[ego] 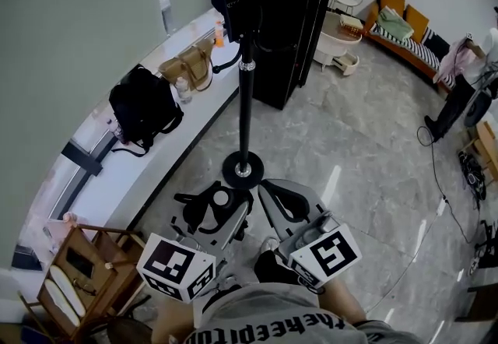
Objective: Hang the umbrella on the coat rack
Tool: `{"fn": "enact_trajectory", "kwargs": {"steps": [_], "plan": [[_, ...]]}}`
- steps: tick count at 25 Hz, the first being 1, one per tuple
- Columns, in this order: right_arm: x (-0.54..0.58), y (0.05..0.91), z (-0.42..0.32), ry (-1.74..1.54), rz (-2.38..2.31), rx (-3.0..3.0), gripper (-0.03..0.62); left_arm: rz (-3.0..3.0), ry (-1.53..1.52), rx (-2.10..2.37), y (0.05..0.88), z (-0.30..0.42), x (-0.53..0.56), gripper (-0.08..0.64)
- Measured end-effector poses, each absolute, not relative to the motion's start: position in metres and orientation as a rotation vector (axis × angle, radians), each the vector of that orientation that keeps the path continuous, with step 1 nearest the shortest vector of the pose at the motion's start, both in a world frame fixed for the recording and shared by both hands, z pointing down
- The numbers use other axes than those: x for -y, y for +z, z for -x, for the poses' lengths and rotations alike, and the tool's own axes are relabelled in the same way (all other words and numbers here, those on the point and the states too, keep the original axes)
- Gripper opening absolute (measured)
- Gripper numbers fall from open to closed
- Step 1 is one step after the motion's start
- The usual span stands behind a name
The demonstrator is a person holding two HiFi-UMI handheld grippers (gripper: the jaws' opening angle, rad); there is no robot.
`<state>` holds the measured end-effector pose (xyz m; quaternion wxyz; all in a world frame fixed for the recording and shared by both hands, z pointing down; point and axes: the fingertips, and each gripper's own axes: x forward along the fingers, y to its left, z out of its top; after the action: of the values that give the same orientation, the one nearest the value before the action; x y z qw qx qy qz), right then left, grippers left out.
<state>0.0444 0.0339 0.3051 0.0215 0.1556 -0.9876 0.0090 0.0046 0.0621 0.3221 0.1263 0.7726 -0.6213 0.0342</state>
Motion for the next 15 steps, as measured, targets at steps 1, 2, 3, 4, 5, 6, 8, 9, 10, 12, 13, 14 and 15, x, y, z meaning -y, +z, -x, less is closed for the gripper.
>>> {"fn": "enact_trajectory", "kwargs": {"steps": [1, 2, 3, 4, 5, 6, 8, 9, 10, 12, 13, 14, 15], "plan": [[-0.028, 0.306, -0.043, 0.032, -0.47, 3.062, 0.011, -2.243, 0.1, 1.814, 0.322, -0.004, -0.056, 0.233], [-0.021, 0.306, -0.042, 0.035, -0.459, 3.064, 0.011, -2.236, 0.103, 1.818, 0.323, -0.004, -0.049, 0.233], [-0.015, 0.306, -0.042, 0.038, -0.449, 3.066, 0.011, -2.23, 0.108, 1.821, 0.324, -0.004, -0.043, 0.233], [-0.009, 0.307, -0.042, 0.042, -0.442, 3.067, 0.011, -2.223, 0.113, 1.823, 0.325, -0.005, -0.037, 0.233], [-0.003, 0.307, -0.042, 0.047, -0.439, 3.068, 0.011, -2.217, 0.117, 1.824, 0.327, -0.006, -0.031, 0.233], [0.004, 0.308, -0.044, 0.053, -0.438, 3.07, 0.011, -2.211, 0.122, 1.823, 0.328, -0.007, -0.024, 0.233], [0.018, 0.308, -0.048, 0.069, -0.437, 3.073, 0.011, -2.205, 0.127, 1.821, 0.328, -0.011, -0.012, 0.233], [0.024, 0.308, -0.05, 0.075, -0.436, 3.075, 0.011, -2.203, 0.125, 1.82, 0.328, -0.013, -0.006, 0.233], [0.03, 0.308, -0.053, 0.079, -0.432, 3.078, 0.011, -2.201, 0.119, 1.819, 0.328, -0.014, -0.001, 0.233], [0.041, 0.308, -0.057, 0.082, -0.418, 3.082, 0.011, -2.195, 0.099, 1.822, 0.326, -0.018, 0.01, 0.233], [0.046, 0.309, -0.06, 0.082, -0.412, 3.085, 0.011, -2.193, 0.088, 1.823, 0.325, -0.02, 0.014, 0.233], [0.051, 0.309, -0.062, 0.082, -0.406, 3.087, 0.011, -2.19, 0.078, 1.826, 0.324, -0.022, 0.019, 0.233], [0.056, 0.309, -0.064, 0.083, -0.4, 3.09, 0.011, -2.188, 0.07, 1.829, 0.323, -0.024, 0.024, 0.233]]}}
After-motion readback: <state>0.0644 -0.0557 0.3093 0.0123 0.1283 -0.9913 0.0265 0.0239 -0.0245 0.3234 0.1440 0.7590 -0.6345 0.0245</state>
